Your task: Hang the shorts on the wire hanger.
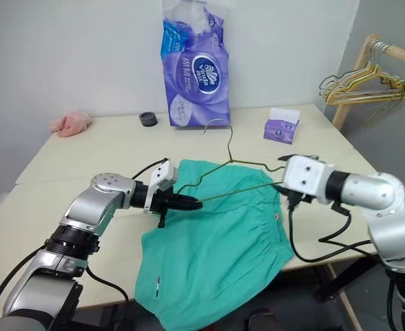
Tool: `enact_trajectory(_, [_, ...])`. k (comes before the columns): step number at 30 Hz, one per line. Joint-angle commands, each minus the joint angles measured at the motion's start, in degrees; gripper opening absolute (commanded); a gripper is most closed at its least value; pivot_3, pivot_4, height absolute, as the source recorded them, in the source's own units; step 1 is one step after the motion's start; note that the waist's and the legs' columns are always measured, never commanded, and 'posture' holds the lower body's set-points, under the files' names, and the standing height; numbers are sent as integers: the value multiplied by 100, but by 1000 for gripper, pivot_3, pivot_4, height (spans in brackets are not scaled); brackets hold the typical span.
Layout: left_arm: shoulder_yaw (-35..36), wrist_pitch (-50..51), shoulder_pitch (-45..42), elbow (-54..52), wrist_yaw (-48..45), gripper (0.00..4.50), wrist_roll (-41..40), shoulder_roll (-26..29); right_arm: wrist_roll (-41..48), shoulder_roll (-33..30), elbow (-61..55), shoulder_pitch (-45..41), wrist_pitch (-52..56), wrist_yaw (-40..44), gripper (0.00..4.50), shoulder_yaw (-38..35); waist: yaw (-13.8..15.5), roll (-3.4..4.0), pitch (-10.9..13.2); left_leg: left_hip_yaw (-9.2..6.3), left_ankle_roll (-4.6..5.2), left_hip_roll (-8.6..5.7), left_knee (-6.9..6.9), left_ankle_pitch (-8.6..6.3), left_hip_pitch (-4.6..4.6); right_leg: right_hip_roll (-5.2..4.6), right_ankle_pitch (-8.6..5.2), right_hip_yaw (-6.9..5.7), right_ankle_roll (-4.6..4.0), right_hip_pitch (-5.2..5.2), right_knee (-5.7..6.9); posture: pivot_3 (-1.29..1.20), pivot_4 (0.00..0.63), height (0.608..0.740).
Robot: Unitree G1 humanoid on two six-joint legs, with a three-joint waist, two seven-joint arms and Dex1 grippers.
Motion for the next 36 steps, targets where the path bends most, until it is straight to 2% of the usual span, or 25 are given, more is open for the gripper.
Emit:
enact_trajectory(1, [6,-445,86,-487,-100,0,109,165,750,-179,-135,203,773,399,3137,-307,6,-1,0,-2,0,1,-1,0,-1,1,0,-1,-3,0,0,-173,26,740])
enact_trajectory(8, [-26,-724,98,-663,-141,0,235,216,887,-453,191,80,897,679,3137,297,5,2,6,-1,-1,-2,2,-1,-3,-4,-16,-3,22,1,-3,-164,22,740])
enact_trajectory(13, [-36,-800,116,-814,-169,0,266,246,683,-497,793,-373,612,1075,3137,1035,8,1,7,1,-1,-2,1,-1,-3,-4,-16,-2,22,0,-3,-151,21,740])
enact_trajectory(18, [-65,-841,200,-932,-152,0,306,280,702,-446,1075,-569,599,1246,3137,1282,15,1,7,-2,-1,-2,1,-1,-4,-6,-16,-5,22,0,-2,-140,21,740])
enact_trajectory(21, [-79,-882,280,-975,-153,0,341,322,733,-411,1125,-572,608,1269,2516,1306,24,1,7,-2,-1,-3,1,-1,-4,-8,-15,-5,21,0,-2,-140,21,740])
enact_trajectory(28, [-80,-950,345,-986,-175,0,377,335,767,-389,1069,-586,724,1275,128,1360,33,1,7,-6,-1,-3,1,-1,-4,-11,-15,-10,21,-1,0,-139,23,740])
enact_trajectory(29, [-75,-946,335,-982,-164,0,369,318,784,-380,1054,-583,759,1272,15,1362,31,1,7,-6,-1,-3,1,-1,-4,-11,-15,-10,21,-1,0,-139,23,740])
enact_trajectory(36, [-91,-880,297,-973,-4,0,335,105,867,-336,956,-539,913,1246,15,1330,46,1,8,-7,-1,-4,2,-1,-4,-12,-15,-12,21,0,0,-139,22,740])
